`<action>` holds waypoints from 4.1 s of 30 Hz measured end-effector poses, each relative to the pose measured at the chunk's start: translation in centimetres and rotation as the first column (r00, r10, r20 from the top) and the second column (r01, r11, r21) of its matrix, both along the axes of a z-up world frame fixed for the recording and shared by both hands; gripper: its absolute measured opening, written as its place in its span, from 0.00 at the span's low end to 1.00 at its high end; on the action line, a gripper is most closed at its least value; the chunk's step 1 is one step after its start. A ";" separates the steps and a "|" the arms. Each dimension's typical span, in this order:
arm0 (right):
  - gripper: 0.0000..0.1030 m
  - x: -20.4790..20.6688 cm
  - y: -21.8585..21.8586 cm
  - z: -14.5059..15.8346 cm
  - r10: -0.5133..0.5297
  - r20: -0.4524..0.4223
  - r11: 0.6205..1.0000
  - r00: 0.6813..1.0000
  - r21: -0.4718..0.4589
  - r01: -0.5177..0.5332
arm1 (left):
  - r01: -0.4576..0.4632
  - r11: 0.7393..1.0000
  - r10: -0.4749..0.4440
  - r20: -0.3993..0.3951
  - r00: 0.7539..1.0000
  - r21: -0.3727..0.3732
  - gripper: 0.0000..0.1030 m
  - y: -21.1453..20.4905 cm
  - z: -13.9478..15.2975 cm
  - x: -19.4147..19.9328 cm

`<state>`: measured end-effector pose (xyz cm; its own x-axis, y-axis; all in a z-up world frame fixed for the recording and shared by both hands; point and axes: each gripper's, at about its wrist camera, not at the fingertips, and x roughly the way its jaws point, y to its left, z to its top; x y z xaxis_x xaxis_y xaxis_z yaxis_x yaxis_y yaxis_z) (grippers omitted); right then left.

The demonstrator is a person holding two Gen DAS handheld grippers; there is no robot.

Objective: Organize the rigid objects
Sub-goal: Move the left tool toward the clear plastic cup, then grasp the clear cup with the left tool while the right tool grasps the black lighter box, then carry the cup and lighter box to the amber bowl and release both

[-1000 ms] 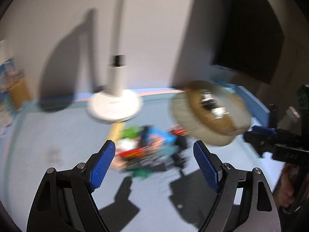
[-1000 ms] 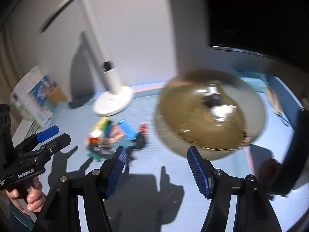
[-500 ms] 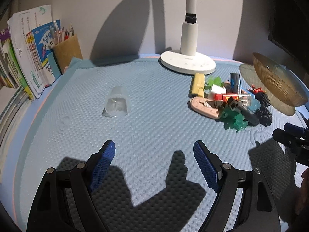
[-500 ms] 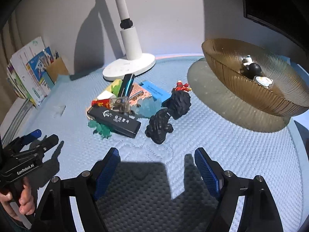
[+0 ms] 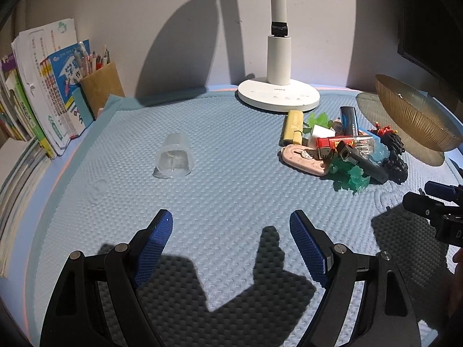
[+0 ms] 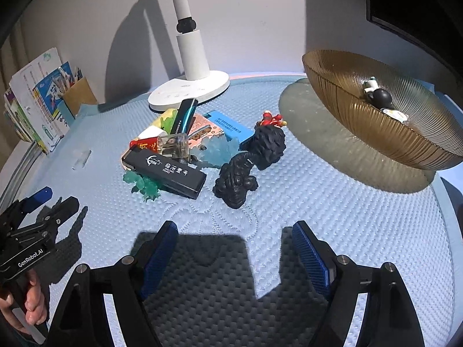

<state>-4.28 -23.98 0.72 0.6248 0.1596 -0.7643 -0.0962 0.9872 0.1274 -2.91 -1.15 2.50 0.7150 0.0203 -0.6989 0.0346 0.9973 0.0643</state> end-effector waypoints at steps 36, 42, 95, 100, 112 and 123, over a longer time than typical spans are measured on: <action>0.56 3.6 7.2 1.1 0.313 -0.063 0.942 0.948 -0.108 -0.318 | -0.045 0.980 0.010 -0.180 0.984 -0.193 0.78 11.0 0.6 4.7; 0.56 5.1 7.4 0.8 0.371 -0.059 0.925 0.927 -0.065 -0.375 | 0.010 0.977 -0.056 -0.210 0.976 -0.213 0.78 9.0 0.0 9.1; 0.23 -4.6 2.2 4.5 0.158 -0.036 0.987 0.987 -0.003 -0.159 | 0.360 0.896 -0.378 -0.023 0.925 -0.259 0.35 -3.4 6.6 -0.7; 0.23 -3.5 -8.5 10.9 -0.093 0.099 0.996 0.991 0.007 0.093 | 0.490 0.834 -0.493 0.057 0.868 -0.255 0.35 -11.1 11.1 2.6; 0.23 3.4 -18.0 9.4 -0.248 -0.103 0.969 0.963 -0.014 0.248 | 0.575 0.788 -0.596 -0.036 0.802 -0.220 0.35 -26.3 8.8 10.1; 0.26 6.2 -17.9 7.7 -0.216 -0.192 0.976 0.957 -0.032 0.214 | 0.549 0.804 -0.575 -0.065 0.816 -0.227 0.65 -26.5 8.3 10.8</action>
<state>1.90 -41.90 8.44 0.4839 0.0291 -0.8746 0.1437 0.9832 0.1122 7.92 -27.67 10.82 0.4666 -0.4996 -0.7298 0.5876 0.7919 -0.1664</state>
